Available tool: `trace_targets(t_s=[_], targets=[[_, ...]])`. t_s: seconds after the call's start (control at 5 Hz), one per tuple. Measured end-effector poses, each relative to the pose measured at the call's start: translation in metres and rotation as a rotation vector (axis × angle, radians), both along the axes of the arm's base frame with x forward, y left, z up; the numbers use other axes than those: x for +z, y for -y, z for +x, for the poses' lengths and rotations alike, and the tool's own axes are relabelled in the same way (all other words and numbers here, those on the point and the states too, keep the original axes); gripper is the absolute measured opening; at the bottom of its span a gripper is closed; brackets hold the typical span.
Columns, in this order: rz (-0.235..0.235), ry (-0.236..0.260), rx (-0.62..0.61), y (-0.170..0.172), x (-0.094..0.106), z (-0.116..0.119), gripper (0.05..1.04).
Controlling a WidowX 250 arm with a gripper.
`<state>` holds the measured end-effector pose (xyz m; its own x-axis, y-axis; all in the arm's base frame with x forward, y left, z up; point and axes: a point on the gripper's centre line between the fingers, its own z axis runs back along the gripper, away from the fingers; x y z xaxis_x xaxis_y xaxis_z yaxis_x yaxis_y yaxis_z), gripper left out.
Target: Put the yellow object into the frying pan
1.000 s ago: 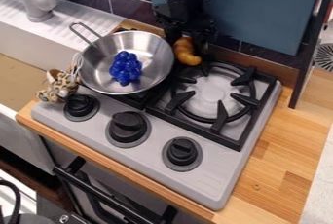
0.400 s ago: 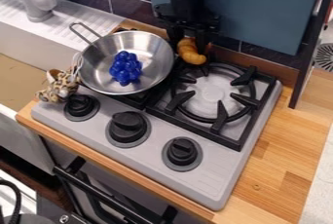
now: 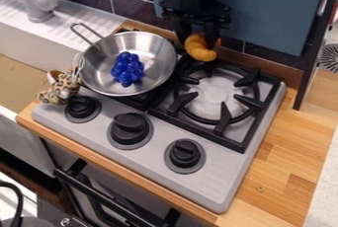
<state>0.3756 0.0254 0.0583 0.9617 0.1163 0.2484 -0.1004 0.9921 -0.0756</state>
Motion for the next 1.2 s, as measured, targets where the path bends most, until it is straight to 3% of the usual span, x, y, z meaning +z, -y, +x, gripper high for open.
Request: trace_targets(t_s=[0.2, 0.4, 0.6, 1.2], targets=[[-0.008, 0.000, -0.002, 0.011, 0.011, -0.002, 0.634], [0.004, 0.033, 0.024, 0.012, 0.029, -0.007, 0.634], [0.009, 0.015, 0.026, 0.006, 0.034, -0.014, 0.634], [0.040, -0.043, 0.087, -0.056, 0.031, -0.038, 0.634]])
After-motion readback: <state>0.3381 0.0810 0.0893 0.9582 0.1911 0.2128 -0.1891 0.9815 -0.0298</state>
